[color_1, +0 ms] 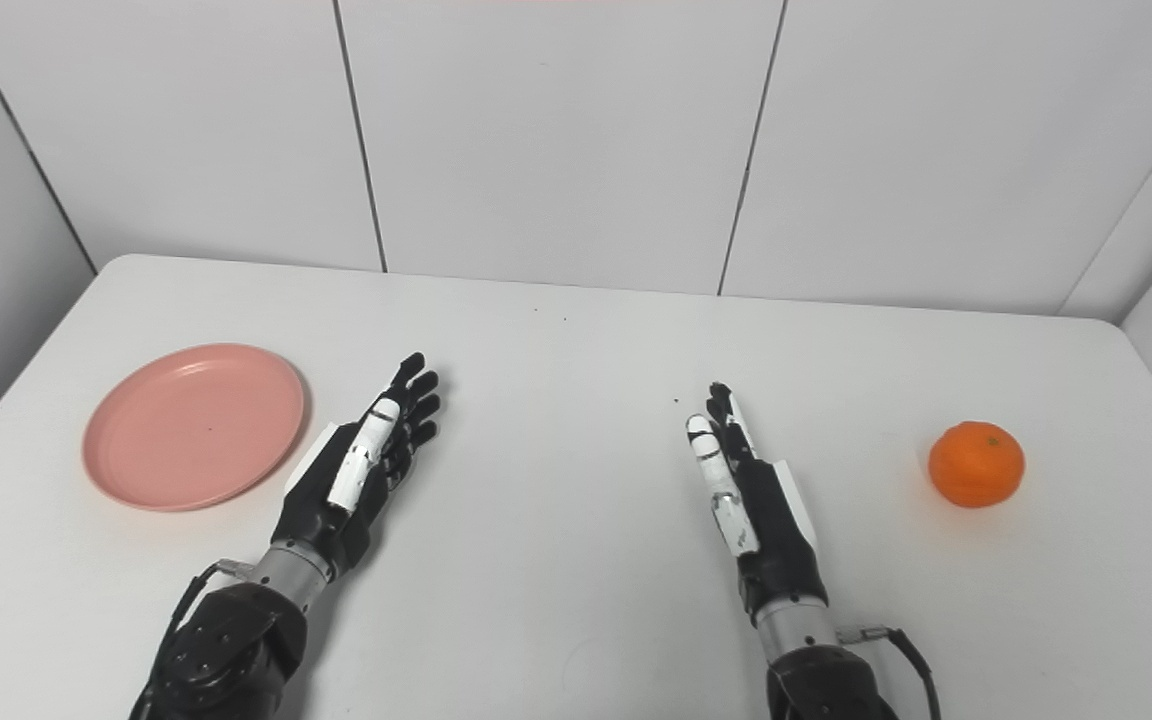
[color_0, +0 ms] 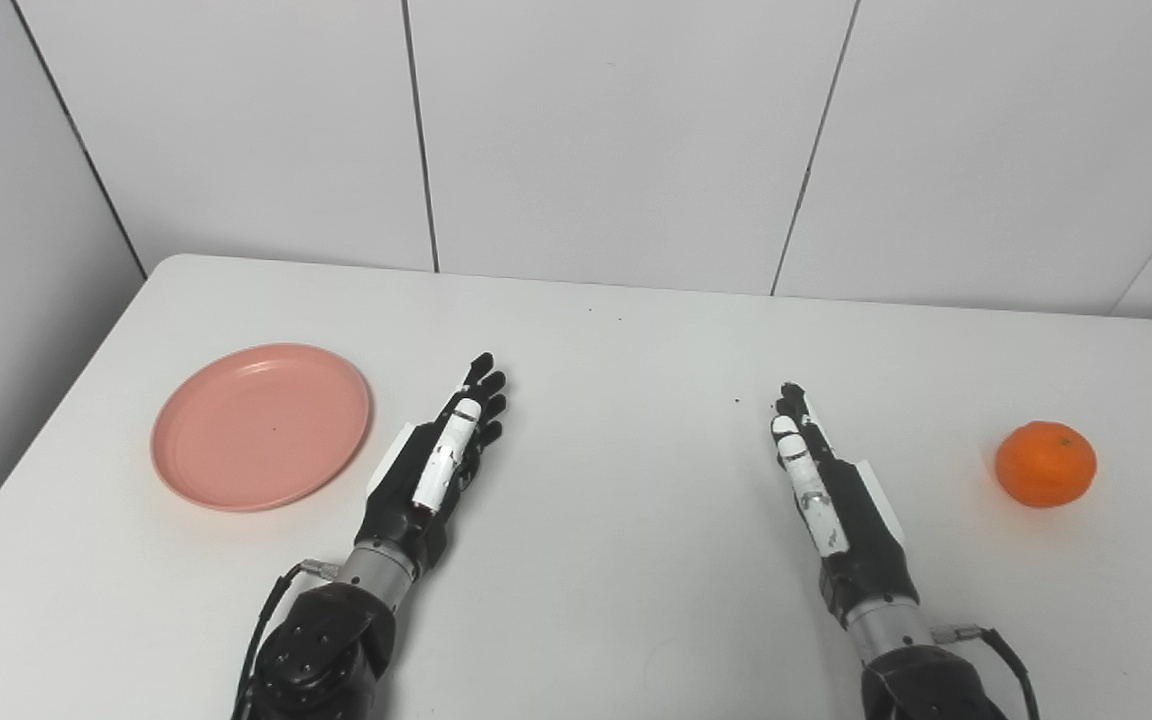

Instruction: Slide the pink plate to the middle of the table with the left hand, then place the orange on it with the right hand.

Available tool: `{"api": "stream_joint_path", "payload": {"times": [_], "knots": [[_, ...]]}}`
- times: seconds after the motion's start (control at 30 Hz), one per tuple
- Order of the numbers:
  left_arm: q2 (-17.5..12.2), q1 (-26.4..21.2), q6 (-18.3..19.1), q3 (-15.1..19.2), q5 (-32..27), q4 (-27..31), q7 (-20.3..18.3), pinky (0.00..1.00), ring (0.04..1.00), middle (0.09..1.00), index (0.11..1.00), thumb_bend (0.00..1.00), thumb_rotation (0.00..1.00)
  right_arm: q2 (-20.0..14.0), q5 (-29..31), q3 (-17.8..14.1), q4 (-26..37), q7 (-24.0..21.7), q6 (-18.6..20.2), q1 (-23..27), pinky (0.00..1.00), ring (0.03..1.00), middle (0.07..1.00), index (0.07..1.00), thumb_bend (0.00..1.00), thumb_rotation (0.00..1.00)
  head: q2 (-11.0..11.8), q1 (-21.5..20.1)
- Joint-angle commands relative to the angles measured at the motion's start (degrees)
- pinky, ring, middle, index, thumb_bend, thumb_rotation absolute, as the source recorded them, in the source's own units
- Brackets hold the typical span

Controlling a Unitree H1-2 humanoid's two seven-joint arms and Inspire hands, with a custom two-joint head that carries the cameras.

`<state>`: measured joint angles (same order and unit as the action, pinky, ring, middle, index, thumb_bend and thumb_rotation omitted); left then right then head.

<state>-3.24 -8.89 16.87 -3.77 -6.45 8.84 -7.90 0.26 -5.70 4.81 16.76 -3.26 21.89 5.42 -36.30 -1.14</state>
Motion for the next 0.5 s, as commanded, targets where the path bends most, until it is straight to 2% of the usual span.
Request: {"api": "stream_joint_path", "payload": {"times": [0.0,0.47], "knots": [[0.21,-1.62,-0.59,0.09,-0.23,1.04,-0.23,1.00,1.000,1.000,1.000,0.42,1.00,-0.05,0.04,-0.13,1.17,0.21,-0.34,1.26,1.00,0.985,1.000,1.000,0.19,1.00,0.05,0.16],[0.55,-1.61,-0.03,0.05,0.24,1.17,0.37,1.00,1.000,1.000,1.000,0.42,1.00,-0.42,0.60,-0.29,0.58,-0.04,-1.31,1.26,1.00,0.991,1.000,1.000,0.19,1.00,0.08,0.27]]}}
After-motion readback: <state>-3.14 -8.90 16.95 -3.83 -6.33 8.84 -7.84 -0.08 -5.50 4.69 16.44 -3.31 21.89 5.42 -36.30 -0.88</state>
